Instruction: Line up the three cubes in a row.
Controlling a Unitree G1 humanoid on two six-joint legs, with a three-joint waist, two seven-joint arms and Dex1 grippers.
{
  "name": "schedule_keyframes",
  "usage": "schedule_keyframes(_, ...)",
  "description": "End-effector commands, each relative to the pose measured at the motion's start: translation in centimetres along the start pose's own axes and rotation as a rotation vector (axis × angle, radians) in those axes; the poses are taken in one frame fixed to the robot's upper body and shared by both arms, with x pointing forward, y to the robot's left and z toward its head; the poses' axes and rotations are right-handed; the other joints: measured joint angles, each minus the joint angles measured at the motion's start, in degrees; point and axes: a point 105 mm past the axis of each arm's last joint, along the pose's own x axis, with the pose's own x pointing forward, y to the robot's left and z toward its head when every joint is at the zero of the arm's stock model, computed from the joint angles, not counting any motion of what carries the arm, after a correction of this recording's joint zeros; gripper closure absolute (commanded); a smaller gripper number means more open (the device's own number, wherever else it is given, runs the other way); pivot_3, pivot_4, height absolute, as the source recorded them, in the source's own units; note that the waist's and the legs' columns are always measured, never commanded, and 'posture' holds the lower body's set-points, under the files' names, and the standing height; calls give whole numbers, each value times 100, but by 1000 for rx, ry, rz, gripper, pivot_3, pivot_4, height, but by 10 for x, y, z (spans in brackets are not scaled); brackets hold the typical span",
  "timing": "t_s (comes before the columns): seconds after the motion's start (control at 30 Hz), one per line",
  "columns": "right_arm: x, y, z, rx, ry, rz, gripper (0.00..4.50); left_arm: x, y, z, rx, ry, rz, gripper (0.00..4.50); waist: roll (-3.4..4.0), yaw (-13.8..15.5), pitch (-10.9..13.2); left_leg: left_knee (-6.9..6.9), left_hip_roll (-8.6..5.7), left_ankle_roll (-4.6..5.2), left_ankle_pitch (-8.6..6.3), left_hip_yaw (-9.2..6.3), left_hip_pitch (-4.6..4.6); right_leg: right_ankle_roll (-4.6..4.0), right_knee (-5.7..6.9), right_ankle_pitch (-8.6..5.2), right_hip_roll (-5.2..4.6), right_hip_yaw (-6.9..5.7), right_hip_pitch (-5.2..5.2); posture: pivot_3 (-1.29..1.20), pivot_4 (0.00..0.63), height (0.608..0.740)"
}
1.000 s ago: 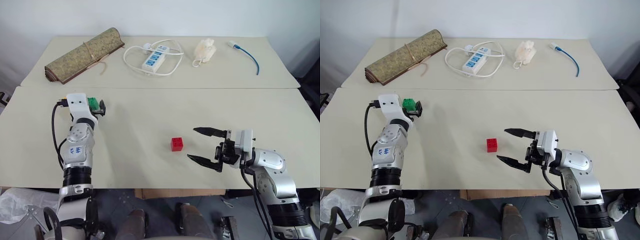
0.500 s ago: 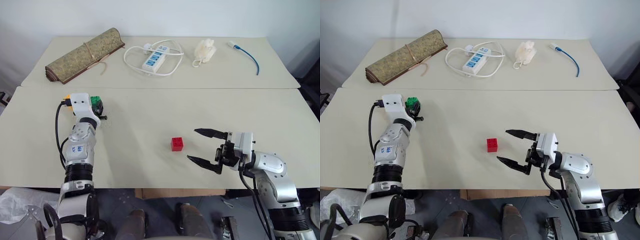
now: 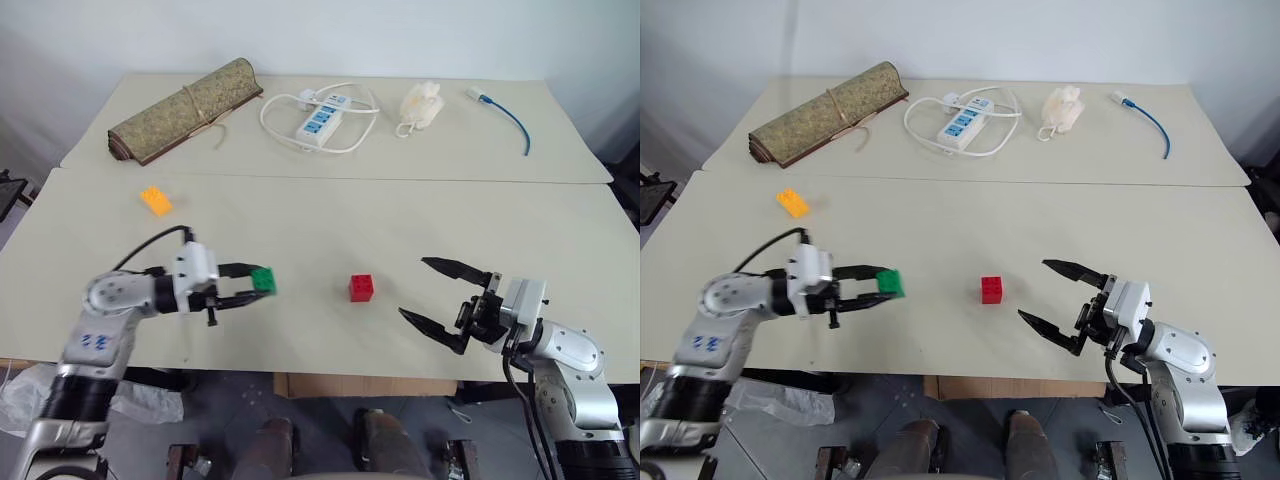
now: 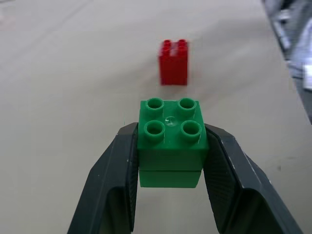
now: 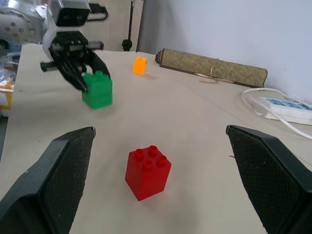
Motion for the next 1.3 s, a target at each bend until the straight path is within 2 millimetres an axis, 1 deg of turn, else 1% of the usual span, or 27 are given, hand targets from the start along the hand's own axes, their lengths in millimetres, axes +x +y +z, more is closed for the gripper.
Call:
schedule_keyframes(0.03, 1, 1, 6, -19, -21, 7, 0, 11, 5, -5, 24, 4, -36, 3016, 0, -29, 0, 3, 5, -2, 1, 4, -3, 0, 3, 0, 5, 2, -5, 0, 150, 740)
schedule_keyframes(0.1, 1, 2, 5, -14, -12, 19, 0, 18, 9, -11, 27, 14, -53, 3016, 0, -52, 0, 5, 8, -3, 2, 9, -3, -1, 6, -1, 10, 4, -7, 0, 150, 740)
schedule_keyframes(0.2, -2, 3, 5, -17, 11, 32, 0, 22, 12, -16, 34, 19, -67, 3016, -1, -73, 0, 11, 7, -2, 2, 12, -3, 0, 9, 0, 10, 7, -7, 0, 150, 740)
schedule_keyframes(0.33, -12, 0, 5, -31, 51, 48, 0, 23, 13, -18, 38, 10, -84, 3016, -1, -68, 0, 15, 6, 3, 0, 12, -3, 0, 9, 0, 7, 6, -5, 0, 150, 740)
schedule_keyframes(0.43, -26, 0, -1, -41, 121, 114, 0, 22, 13, -19, 50, 14, -101, 3016, -1, -66, 0, 17, 4, 5, -1, 12, -3, 1, 9, 0, 6, 7, -4, 0, 150, 740)
schedule_keyframes(0.63, -38, 2, -2, -17, 153, 209, 0, 22, 13, -21, 48, 14, -127, 3016, -1, -76, 0, 17, 7, 6, -1, 14, -2, 2, 10, 0, 8, 8, -3, 0, 150, 740)
schedule_keyframes(0.7, -38, 0, -2, -20, 148, 215, 0, 22, 13, -21, 43, 11, -130, 2279, -1, -82, 0, 18, 7, 6, -2, 14, -2, 2, 9, 1, 8, 8, -2, 0, 150, 740)
schedule_keyframes(0.73, -36, -2, -3, -24, 142, 220, 0, 20, 14, -20, 37, 9, -125, 2086, -1, -90, 0, 19, 7, 6, -2, 14, -2, 2, 10, 0, 7, 8, -2, 0, 150, 740)
schedule_keyframes(0.83, -28, -3, -3, -29, 116, 231, 0, 13, 21, -15, 41, -8, -75, 1115, -2, -107, 1, 20, 8, 6, -2, 14, -3, 2, 11, 1, 8, 8, -4, 0, 150, 740)
schedule_keyframes(0.93, -17, 2, 1, -15, 78, 252, 0, -17, 23, -2, 66, -38, 64, 247, -3, -148, 2, 18, 15, 4, -2, 13, -4, 2, 10, 1, 9, 9, -6, 0, 150, 740)
schedule_keyframes(0.97, -14, 3, 2, -11, 71, 253, 0, -27, 23, 0, 58, -48, 121, 18, -3, -181, 2, 16, 20, 2, -4, 13, -5, 2, 12, 0, 11, 12, -8, 0, 150, 740)
schedule_keyframes(1.03, -10, 4, 5, -12, 54, 255, 0, -42, 20, 2, 26, -50, 205, 18, -1, -189, 2, 9, 24, 0, -5, 13, -6, 1, 17, 0, 10, 18, -12, 0, 150, 740)
schedule_keyframes(1.1, -4, 5, 9, 2, 31, 254, 0, -62, 18, 0, 2, -46, 325, 18, 0, -146, 3, 11, 20, 1, -6, 13, -7, 1, 9, 0, 5, 20, -11, 0, 150, 740)
schedule_keyframes(1.2, 10, 9, 17, 26, -23, 254, 0, -102, 19, -6, -31, -47, 618, 18, 0, -125, 3, 17, 19, 4, -8, 11, -5, 0, 3, 0, 1, 24, -5, 0, 150, 740)
schedule_keyframes(1.23, 12, 10, 19, 27, -37, 250, 0, -109, 17, -7, -40, -45, 675, 18, 0, -124, 3, 17, 19, 4, -9, 10, -4, 0, 4, 0, 2, 27, -5, 0, 150, 740)
schedule_keyframes(1.3, 22, 10, 26, 41, -87, 228, 0, -141, 19, -14, -77, -64, 919, 18, 0, -104, 3, 16, 19, 3, -9, 4, -5, -1, 2, -1, 2, 27, -4, 0, 150, 740)
